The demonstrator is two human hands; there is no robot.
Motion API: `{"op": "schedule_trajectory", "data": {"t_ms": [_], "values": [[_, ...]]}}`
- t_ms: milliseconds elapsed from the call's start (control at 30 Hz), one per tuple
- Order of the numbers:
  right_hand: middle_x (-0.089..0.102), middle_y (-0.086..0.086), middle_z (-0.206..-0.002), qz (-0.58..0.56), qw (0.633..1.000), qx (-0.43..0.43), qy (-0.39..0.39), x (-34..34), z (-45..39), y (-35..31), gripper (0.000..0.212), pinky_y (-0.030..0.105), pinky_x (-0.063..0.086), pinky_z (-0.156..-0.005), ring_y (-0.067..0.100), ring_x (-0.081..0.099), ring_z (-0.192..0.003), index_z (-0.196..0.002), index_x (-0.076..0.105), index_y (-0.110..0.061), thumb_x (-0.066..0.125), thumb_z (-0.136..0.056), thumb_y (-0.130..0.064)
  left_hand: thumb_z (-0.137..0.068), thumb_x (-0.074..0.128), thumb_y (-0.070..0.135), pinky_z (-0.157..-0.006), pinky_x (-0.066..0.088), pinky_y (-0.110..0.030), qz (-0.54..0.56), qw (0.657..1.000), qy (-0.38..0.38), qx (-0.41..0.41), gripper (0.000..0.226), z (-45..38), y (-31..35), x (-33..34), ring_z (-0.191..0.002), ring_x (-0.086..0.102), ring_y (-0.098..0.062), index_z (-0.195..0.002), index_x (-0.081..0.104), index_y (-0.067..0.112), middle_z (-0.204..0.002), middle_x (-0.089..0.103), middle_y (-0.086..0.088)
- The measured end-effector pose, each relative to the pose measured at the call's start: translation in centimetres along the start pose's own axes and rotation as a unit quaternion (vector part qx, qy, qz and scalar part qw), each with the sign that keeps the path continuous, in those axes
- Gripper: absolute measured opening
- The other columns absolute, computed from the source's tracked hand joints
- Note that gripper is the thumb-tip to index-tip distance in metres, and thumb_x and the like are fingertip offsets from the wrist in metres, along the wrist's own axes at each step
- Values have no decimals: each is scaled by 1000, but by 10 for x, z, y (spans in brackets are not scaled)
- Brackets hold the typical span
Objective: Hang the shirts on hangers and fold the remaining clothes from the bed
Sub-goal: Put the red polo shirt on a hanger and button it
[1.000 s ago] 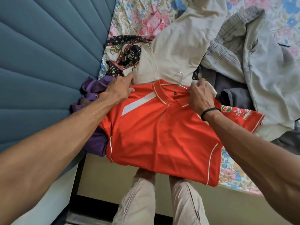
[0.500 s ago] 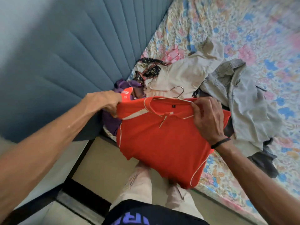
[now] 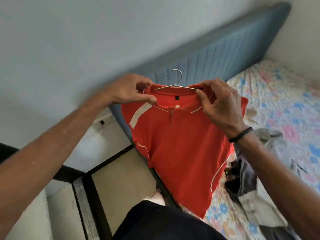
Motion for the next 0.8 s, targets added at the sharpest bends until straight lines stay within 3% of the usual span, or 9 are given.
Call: {"op": "schedule_trajectory", "data": {"t_ms": [67, 133, 233, 333, 433, 533, 667, 800], "values": [[70, -3, -95, -16, 1000, -24, 8, -6, -18, -21, 14, 36, 52, -73, 18, 66, -87, -107, 71, -17, 69, -98, -27, -81, 83, 48, -91, 56, -39, -23, 997, 70, 13, 38, 25, 20, -10, -96, 72, -15, -114, 75, 31, -101, 77, 7], [71, -4, -97, -38, 998, -45, 13, -11, -37, -40, 15, 38, 53, -73, 17, 66, -87, -107, 71, -18, 70, -97, -28, -85, 77, 52, -95, 55, -32, -12, 989, 141, 30, 34, 46, 36, -28, -101, 70, -4, -114, 75, 34, -106, 75, 14], [72, -7, -99, -71, 995, -75, 8, -22, -72, -71, 17, 36, 54, -75, 13, 66, -85, -110, 71, -21, 72, -96, -31, -96, 67, 45, -97, 55, -32, 37, 970, 229, 72, 26, 68, 66, -65, -102, 71, -9, -116, 75, 29, -107, 76, 11], [71, -10, -99, -92, 989, -113, -2, -33, -106, -103, 18, 34, 54, -74, 8, 64, -83, -112, 71, -22, 74, -95, -30, -100, 65, 35, -91, 58, -39, 60, 960, 250, 110, 25, 75, 101, -101, -97, 74, -23, -113, 77, 17, -100, 78, -2], [70, -13, -96, -93, 985, -146, -1, -48, -137, -129, 17, 33, 54, -71, 6, 61, -78, -111, 71, -26, 74, -95, -33, -98, 70, 24, -82, 62, -41, 4, 953, 272, 133, 17, 80, 130, -140, -80, 75, -21, -104, 80, 11, -87, 79, -2], [70, -12, -88, -75, 979, -187, -26, -65, -177, -144, 21, 35, 53, -68, 6, 59, -70, -110, 73, -27, 69, -98, -44, -95, 73, 22, -77, 62, -33, -47, 943, 292, 153, 16, 92, 157, -185, -76, 75, -17, -102, 81, 11, -83, 79, 1], [73, -11, -95, -71, 962, -231, -125, -85, -228, -158, 37, 36, 55, -81, 6, 67, -87, -127, 69, -31, 52, -104, -55, -95, 72, 21, -72, 58, -24, -76, 927, 330, 160, 14, 101, 174, -228, -76, 76, -15, -101, 81, 11, -83, 79, 1], [76, -14, -97, -116, 962, -213, -128, -96, -265, -154, 29, 31, 57, -82, 4, 71, -90, -121, 70, -30, 63, -99, -47, -96, 71, 20, -75, 60, -28, -75, 901, 391, 171, 14, 112, 184, -270, -78, 75, -15, -100, 81, 10, -81, 79, 2]]}}
Point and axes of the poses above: each hand's wrist, its own z-axis away from the middle knuckle, its own x-axis out of the palm, y = z × x, the point moved 2 cm from there along -z, towards the middle knuckle
